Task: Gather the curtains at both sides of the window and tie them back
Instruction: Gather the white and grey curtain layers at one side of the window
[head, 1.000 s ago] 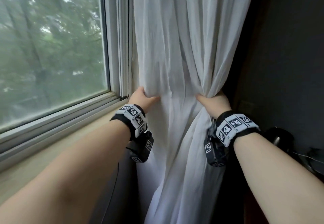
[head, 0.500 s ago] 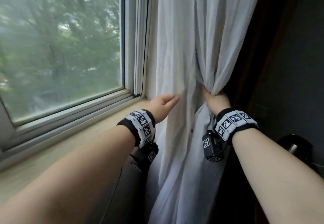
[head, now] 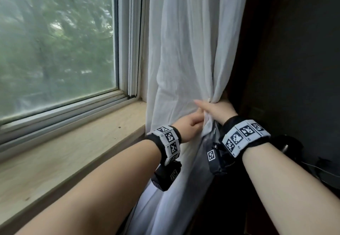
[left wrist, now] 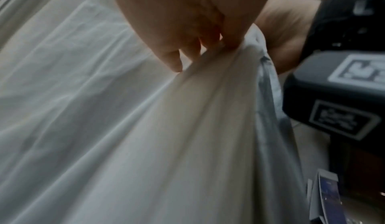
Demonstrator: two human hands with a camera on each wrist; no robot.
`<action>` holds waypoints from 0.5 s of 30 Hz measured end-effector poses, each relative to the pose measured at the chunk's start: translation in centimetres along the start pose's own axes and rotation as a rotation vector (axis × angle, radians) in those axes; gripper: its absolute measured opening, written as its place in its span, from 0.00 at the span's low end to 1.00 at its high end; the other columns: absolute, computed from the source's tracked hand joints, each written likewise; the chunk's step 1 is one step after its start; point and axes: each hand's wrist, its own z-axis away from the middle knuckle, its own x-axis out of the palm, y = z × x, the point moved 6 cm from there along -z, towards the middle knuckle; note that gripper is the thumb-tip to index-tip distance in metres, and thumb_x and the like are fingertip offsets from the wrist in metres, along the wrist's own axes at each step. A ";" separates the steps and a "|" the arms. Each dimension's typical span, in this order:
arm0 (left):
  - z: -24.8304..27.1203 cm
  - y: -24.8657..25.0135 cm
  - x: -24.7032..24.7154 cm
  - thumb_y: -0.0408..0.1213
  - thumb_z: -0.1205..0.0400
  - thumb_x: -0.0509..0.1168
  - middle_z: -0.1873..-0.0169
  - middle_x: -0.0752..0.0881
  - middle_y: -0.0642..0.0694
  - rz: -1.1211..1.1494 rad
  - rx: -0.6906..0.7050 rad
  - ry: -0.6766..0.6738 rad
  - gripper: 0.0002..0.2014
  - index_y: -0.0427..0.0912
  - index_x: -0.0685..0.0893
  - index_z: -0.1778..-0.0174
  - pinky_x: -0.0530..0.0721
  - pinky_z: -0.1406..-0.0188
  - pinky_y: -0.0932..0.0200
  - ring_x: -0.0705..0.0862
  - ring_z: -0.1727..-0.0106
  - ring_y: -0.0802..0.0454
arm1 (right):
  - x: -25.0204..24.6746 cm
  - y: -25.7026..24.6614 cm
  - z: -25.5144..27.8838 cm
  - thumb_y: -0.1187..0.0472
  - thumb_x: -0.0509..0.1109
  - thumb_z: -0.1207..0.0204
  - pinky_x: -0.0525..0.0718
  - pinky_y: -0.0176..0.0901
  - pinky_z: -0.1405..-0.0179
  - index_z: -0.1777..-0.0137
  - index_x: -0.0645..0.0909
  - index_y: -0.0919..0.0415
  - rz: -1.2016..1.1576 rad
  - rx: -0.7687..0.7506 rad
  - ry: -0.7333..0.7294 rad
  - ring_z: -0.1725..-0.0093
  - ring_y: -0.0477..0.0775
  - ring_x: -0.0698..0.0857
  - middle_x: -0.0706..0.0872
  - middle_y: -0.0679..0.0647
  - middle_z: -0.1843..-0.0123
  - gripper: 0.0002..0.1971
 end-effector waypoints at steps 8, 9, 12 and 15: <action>-1.2 -3.0 -4.5 0.36 0.18 0.62 0.34 0.82 0.48 -0.144 -0.198 0.145 0.16 0.45 0.81 0.34 0.73 0.37 0.66 0.80 0.34 0.52 | -3.6 0.9 -2.4 0.59 0.59 0.21 0.74 0.44 0.44 0.34 0.74 0.65 0.216 0.053 0.216 0.35 0.66 0.78 0.81 0.66 0.35 0.18; -1.3 -3.6 -6.8 0.37 0.19 0.64 0.37 0.84 0.45 -0.140 -0.241 0.321 0.16 0.43 0.81 0.34 0.76 0.42 0.64 0.82 0.37 0.50 | -3.7 1.0 -2.7 0.59 0.59 0.22 0.73 0.43 0.46 0.34 0.74 0.65 0.227 0.048 0.222 0.35 0.67 0.78 0.81 0.66 0.35 0.18; -2.0 -5.6 -11.2 0.43 0.24 0.71 0.32 0.76 0.41 -0.027 -0.367 0.590 0.30 0.38 0.70 0.28 0.76 0.33 0.54 0.77 0.32 0.46 | -4.0 1.3 -3.5 0.61 0.60 0.24 0.71 0.41 0.47 0.34 0.74 0.65 0.230 0.030 0.210 0.36 0.65 0.78 0.81 0.65 0.36 0.19; -3.9 -6.8 -12.2 0.48 0.30 0.75 0.21 0.63 0.40 0.039 -0.409 0.511 0.49 0.38 0.54 0.20 0.65 0.22 0.49 0.65 0.21 0.44 | -4.5 1.9 -4.1 0.60 0.61 0.25 0.71 0.41 0.45 0.33 0.75 0.62 0.193 0.055 0.217 0.35 0.63 0.78 0.82 0.61 0.36 0.20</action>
